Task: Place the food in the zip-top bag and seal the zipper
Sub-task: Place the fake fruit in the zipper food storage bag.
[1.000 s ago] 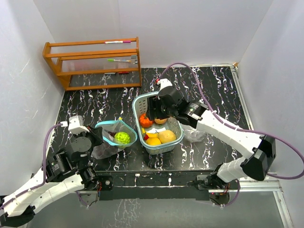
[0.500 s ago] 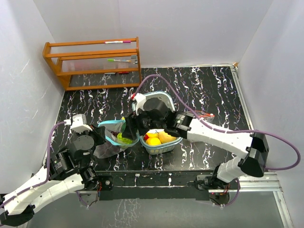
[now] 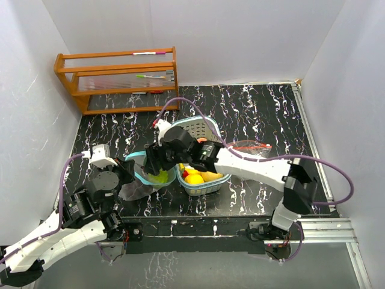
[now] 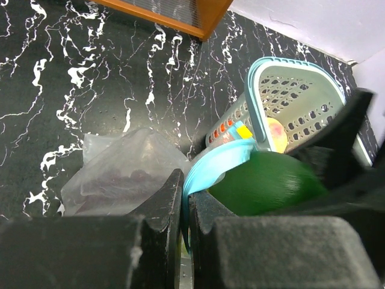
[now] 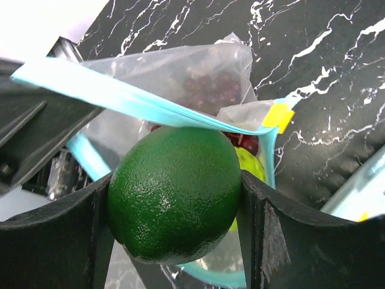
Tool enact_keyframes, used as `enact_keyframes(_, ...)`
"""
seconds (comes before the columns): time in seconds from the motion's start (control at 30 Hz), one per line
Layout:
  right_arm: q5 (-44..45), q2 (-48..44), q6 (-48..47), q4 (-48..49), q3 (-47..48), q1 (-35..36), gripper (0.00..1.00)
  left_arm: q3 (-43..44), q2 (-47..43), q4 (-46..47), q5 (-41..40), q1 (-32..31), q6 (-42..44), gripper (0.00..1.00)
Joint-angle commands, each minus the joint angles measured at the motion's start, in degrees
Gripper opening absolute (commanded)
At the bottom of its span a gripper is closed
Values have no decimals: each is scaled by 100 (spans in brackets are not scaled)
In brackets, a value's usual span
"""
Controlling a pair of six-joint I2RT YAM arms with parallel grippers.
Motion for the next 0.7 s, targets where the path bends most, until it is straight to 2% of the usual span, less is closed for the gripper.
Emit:
enact_keyframes(0.0, 166, 492, 108, 459, 585, 102, 8, 186, 26, 396, 25, 15, -73, 0)
enact_keyframes(0.2, 1304, 937, 277, 500, 842, 221, 8, 153, -26, 404, 170, 15, -155, 0)
enact_keyframes(0.27, 1494, 1032, 365, 644, 872, 234, 13, 99, -44, 393, 217, 14, -214, 0)
enact_keyframes(0.33, 1524, 1147, 449, 685, 974, 258, 21, 45, -61, 368, 238, 12, -275, 0)
enact_keyframes(0.53, 2257, 1318, 593, 346, 1234, 464, 62, -29, -129, 323, 281, 15, -369, 0)
enact_keyframes(0.67, 2744, 1258, 596, 300, 1162, 458, 74, -45, -167, 250, 346, 15, -469, 0)
